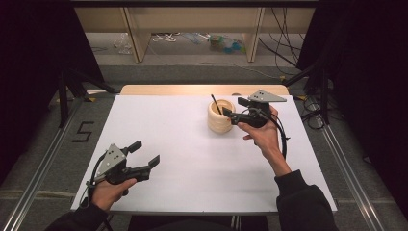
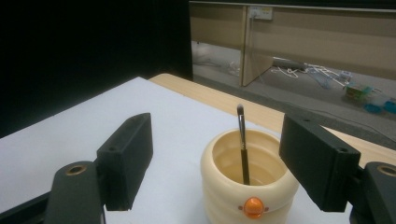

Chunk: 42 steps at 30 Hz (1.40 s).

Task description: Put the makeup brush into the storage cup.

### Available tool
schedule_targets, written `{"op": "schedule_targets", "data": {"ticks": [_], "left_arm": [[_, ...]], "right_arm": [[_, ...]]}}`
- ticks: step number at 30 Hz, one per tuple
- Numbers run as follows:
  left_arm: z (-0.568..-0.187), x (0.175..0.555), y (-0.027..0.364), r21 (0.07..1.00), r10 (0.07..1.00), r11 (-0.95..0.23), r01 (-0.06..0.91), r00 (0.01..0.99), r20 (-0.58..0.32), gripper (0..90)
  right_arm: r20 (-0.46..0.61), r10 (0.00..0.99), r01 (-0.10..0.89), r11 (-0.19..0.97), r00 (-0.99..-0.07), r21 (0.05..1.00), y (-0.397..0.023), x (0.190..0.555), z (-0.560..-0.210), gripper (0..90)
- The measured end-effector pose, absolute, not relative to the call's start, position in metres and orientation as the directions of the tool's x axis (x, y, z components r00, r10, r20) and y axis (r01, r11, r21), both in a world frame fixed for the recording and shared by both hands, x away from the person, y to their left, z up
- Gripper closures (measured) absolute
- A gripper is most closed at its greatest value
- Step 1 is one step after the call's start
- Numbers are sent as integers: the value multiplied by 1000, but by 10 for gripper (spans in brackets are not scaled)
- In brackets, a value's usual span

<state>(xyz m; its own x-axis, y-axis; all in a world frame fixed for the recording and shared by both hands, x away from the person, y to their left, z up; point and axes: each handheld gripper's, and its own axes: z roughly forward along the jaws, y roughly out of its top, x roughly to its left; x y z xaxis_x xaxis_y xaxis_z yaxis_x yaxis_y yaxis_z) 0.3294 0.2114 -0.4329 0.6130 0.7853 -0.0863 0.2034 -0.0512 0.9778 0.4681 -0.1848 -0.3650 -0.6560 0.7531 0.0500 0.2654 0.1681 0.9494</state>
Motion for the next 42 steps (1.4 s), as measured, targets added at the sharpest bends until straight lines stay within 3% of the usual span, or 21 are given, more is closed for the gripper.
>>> {"op": "schedule_targets", "data": {"ticks": [27,31,42], "left_arm": [[-432,329,212,979,786,-60,197,613,-75,165],[-432,329,212,979,786,-61,196,614,-74,165],[-432,329,212,979,787,-63,194,613,-71,165]], "right_arm": [[42,748,263,180,-663,948,-187,452,-371,243],[44,760,274,180,-649,945,-189,448,-371,174],[44,760,271,177,-649,946,-194,435,-373,164]]}}
